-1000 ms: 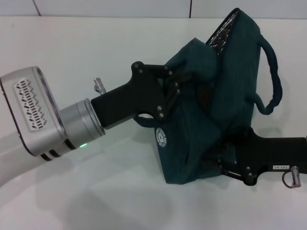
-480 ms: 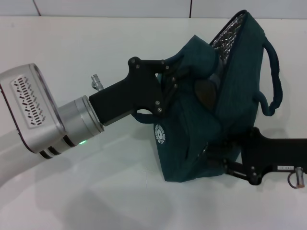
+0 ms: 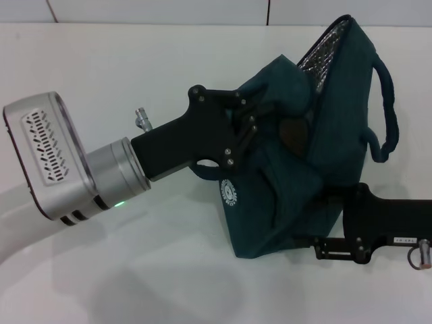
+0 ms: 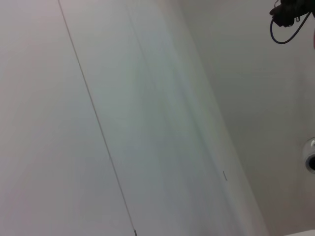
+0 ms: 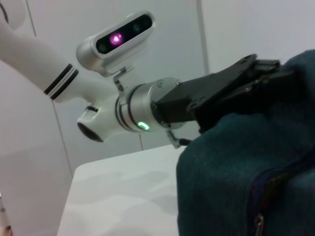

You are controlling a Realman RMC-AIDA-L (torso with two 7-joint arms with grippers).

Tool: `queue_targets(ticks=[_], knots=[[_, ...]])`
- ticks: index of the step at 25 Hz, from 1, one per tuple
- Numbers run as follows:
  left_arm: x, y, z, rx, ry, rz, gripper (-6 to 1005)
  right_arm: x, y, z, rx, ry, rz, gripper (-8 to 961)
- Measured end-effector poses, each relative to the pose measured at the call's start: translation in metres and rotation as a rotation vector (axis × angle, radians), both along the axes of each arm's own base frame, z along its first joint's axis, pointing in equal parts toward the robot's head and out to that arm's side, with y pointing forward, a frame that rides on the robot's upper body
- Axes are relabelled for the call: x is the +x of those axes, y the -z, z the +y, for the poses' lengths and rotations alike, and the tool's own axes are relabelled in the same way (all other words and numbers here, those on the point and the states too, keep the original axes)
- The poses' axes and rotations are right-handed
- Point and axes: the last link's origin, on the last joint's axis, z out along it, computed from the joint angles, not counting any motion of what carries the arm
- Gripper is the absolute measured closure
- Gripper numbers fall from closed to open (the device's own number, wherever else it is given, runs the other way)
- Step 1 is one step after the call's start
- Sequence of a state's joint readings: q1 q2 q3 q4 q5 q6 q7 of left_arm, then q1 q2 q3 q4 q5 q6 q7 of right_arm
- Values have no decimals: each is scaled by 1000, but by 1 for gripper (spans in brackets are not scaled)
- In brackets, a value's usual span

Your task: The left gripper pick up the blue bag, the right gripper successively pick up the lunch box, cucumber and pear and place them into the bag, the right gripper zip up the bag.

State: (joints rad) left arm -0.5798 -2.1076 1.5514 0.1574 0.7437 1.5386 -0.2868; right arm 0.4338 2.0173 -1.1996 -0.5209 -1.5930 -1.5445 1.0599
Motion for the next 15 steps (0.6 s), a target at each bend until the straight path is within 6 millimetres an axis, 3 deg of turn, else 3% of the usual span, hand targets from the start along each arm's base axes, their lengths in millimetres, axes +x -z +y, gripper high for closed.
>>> queue_targets(ticks=[4, 15], knots=[[-3, 0, -2, 1, -10, -1, 934, 2, -4, 0, 24, 11, 14, 329], [1, 1, -1, -4, 9, 3, 934, -10, 11, -3, -45, -49, -9, 337]])
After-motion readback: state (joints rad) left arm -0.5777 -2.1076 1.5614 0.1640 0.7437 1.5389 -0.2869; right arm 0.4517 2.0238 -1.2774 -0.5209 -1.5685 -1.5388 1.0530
